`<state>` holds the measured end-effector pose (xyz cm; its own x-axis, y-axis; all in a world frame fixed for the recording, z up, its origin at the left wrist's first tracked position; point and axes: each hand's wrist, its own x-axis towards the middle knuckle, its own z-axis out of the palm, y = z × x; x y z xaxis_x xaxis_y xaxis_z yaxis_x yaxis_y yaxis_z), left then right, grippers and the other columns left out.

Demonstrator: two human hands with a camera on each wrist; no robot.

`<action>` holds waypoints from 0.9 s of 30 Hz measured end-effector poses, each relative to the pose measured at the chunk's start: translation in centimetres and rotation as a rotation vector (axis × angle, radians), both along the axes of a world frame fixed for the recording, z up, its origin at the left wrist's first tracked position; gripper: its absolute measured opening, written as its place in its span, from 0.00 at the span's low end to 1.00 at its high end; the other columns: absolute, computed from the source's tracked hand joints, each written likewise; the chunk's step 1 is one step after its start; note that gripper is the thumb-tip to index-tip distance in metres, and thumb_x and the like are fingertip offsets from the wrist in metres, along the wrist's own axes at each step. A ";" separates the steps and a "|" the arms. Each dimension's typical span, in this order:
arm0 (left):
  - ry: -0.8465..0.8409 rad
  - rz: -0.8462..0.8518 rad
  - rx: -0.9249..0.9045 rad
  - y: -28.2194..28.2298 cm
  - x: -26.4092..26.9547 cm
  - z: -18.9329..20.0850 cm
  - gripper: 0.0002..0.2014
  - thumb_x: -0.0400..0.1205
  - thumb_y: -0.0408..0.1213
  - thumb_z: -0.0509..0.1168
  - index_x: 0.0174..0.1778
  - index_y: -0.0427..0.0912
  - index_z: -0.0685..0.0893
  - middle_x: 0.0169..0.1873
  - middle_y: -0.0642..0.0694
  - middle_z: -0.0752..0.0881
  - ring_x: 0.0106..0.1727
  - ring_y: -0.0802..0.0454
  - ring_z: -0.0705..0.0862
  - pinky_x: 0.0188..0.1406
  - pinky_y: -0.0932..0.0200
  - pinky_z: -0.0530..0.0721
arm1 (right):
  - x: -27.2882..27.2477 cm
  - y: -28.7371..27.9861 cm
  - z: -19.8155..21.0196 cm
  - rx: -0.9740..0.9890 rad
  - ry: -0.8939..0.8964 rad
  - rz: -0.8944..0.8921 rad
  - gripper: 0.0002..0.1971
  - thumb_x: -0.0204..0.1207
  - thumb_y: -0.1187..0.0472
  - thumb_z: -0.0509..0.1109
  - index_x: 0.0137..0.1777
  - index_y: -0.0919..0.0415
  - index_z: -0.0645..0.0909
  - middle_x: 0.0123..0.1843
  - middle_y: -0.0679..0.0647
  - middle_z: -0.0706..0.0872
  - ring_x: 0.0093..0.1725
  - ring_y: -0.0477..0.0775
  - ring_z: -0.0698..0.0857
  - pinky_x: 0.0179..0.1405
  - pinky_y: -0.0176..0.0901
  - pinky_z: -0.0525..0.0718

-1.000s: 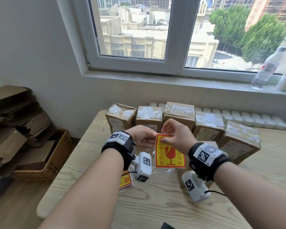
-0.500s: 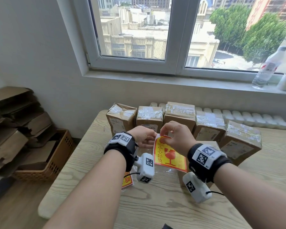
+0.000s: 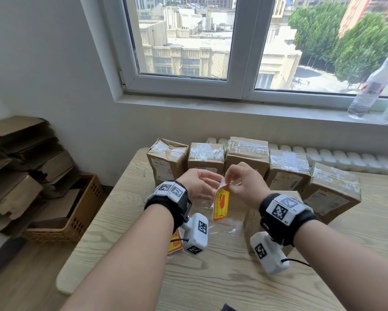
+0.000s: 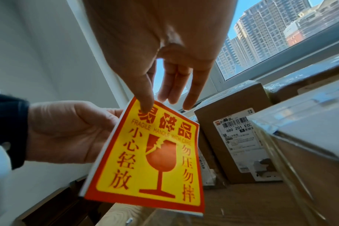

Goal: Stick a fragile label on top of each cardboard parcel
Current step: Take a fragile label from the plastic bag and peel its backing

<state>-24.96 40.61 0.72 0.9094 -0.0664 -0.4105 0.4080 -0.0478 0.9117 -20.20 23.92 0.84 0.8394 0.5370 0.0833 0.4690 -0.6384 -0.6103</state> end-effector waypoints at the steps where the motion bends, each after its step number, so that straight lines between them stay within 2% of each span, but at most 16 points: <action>1: -0.014 0.007 -0.006 0.0 0.1 -0.1 0.23 0.71 0.11 0.66 0.57 0.38 0.86 0.42 0.42 0.89 0.41 0.51 0.89 0.44 0.57 0.91 | 0.0 0.0 0.0 0.008 0.008 -0.004 0.12 0.70 0.66 0.75 0.34 0.50 0.78 0.41 0.47 0.76 0.42 0.46 0.78 0.43 0.37 0.75; 3: -0.032 0.001 -0.007 -0.1 0.3 -0.2 0.24 0.71 0.13 0.69 0.58 0.41 0.86 0.43 0.42 0.88 0.42 0.50 0.90 0.45 0.55 0.91 | 0.0 0.3 0.1 0.021 0.020 -0.011 0.14 0.69 0.65 0.77 0.31 0.46 0.77 0.39 0.46 0.77 0.38 0.45 0.77 0.40 0.36 0.74; 5: -0.049 -0.023 0.010 -0.3 0.5 -0.1 0.22 0.71 0.15 0.71 0.57 0.41 0.87 0.45 0.40 0.88 0.44 0.48 0.90 0.48 0.54 0.90 | 0.1 0.5 0.0 0.062 0.050 -0.029 0.14 0.67 0.62 0.79 0.30 0.44 0.79 0.39 0.46 0.83 0.39 0.44 0.80 0.40 0.38 0.78; 7: -0.073 -0.018 0.031 -0.4 0.6 0.1 0.18 0.71 0.17 0.72 0.53 0.40 0.87 0.41 0.41 0.87 0.42 0.50 0.88 0.45 0.57 0.91 | 0.2 0.5 -0.1 0.122 0.096 -0.067 0.11 0.65 0.60 0.82 0.31 0.47 0.81 0.38 0.46 0.86 0.40 0.46 0.84 0.42 0.40 0.83; 9: -0.095 0.013 0.071 -0.3 0.6 0.0 0.15 0.71 0.20 0.74 0.49 0.39 0.88 0.36 0.43 0.85 0.39 0.53 0.87 0.40 0.60 0.90 | 0.3 0.5 -0.2 0.135 0.108 -0.083 0.10 0.65 0.59 0.82 0.32 0.48 0.82 0.37 0.46 0.87 0.40 0.46 0.85 0.42 0.41 0.84; 12: -0.110 0.057 0.159 0.2 0.7 -0.6 0.09 0.71 0.28 0.78 0.45 0.38 0.89 0.39 0.45 0.88 0.42 0.52 0.89 0.43 0.58 0.91 | 0.7 0.4 -0.4 0.148 0.120 -0.110 0.09 0.67 0.58 0.81 0.33 0.49 0.82 0.36 0.46 0.87 0.40 0.47 0.85 0.41 0.40 0.83; 14: -0.105 0.081 0.213 0.6 0.8 -1.1 0.05 0.73 0.31 0.77 0.42 0.39 0.88 0.38 0.46 0.89 0.42 0.53 0.89 0.46 0.58 0.90 | 1.1 0.3 -0.8 0.159 0.144 -0.124 0.08 0.70 0.59 0.79 0.36 0.50 0.81 0.40 0.48 0.88 0.43 0.49 0.86 0.44 0.44 0.85; 17: -0.068 0.081 0.320 1.6 1.0 -1.9 0.06 0.75 0.32 0.74 0.38 0.43 0.83 0.39 0.48 0.86 0.39 0.57 0.85 0.41 0.63 0.86 | 1.6 0.3 -1.3 0.116 0.149 -0.135 0.11 0.75 0.63 0.72 0.38 0.48 0.74 0.44 0.53 0.87 0.45 0.55 0.86 0.46 0.49 0.86; 19: -0.032 0.088 0.333 2.6 1.0 -2.5 0.09 0.76 0.29 0.73 0.38 0.44 0.80 0.41 0.47 0.86 0.43 0.54 0.84 0.47 0.57 0.85 | 1.8 0.4 -1.5 0.109 0.169 -0.154 0.14 0.75 0.66 0.71 0.39 0.48 0.71 0.44 0.55 0.86 0.46 0.57 0.86 0.46 0.49 0.86; 21: 0.011 0.119 0.302 3.7 0.7 -3.2 0.10 0.76 0.25 0.72 0.38 0.44 0.79 0.43 0.45 0.86 0.48 0.49 0.85 0.55 0.48 0.86 | 2.0 0.4 -1.7 0.134 0.232 -0.181 0.15 0.72 0.69 0.74 0.43 0.51 0.71 0.44 0.54 0.85 0.45 0.54 0.86 0.45 0.47 0.87; 22: 0.029 0.141 0.294 4.2 0.5 -3.5 0.11 0.76 0.23 0.71 0.40 0.44 0.80 0.44 0.44 0.85 0.49 0.47 0.85 0.56 0.47 0.86 | 2.1 0.4 -1.7 0.149 0.263 -0.194 0.17 0.70 0.69 0.75 0.47 0.52 0.71 0.46 0.53 0.84 0.46 0.52 0.86 0.45 0.46 0.87; 25: 0.096 0.227 0.287 6.0 0.0 -4.7 0.14 0.75 0.19 0.68 0.42 0.44 0.80 0.44 0.41 0.85 0.46 0.43 0.85 0.49 0.48 0.87 | 2.5 0.6 -2.1 0.149 0.311 -0.207 0.25 0.69 0.72 0.75 0.62 0.52 0.71 0.48 0.50 0.82 0.47 0.50 0.85 0.42 0.44 0.88; 27: 0.149 0.301 0.284 7.4 -0.3 -5.6 0.14 0.75 0.16 0.67 0.41 0.43 0.80 0.43 0.39 0.85 0.47 0.40 0.85 0.50 0.45 0.87 | 2.7 1.1 -2.5 0.100 0.310 -0.198 0.31 0.71 0.73 0.72 0.70 0.49 0.69 0.46 0.48 0.79 0.44 0.46 0.82 0.35 0.37 0.83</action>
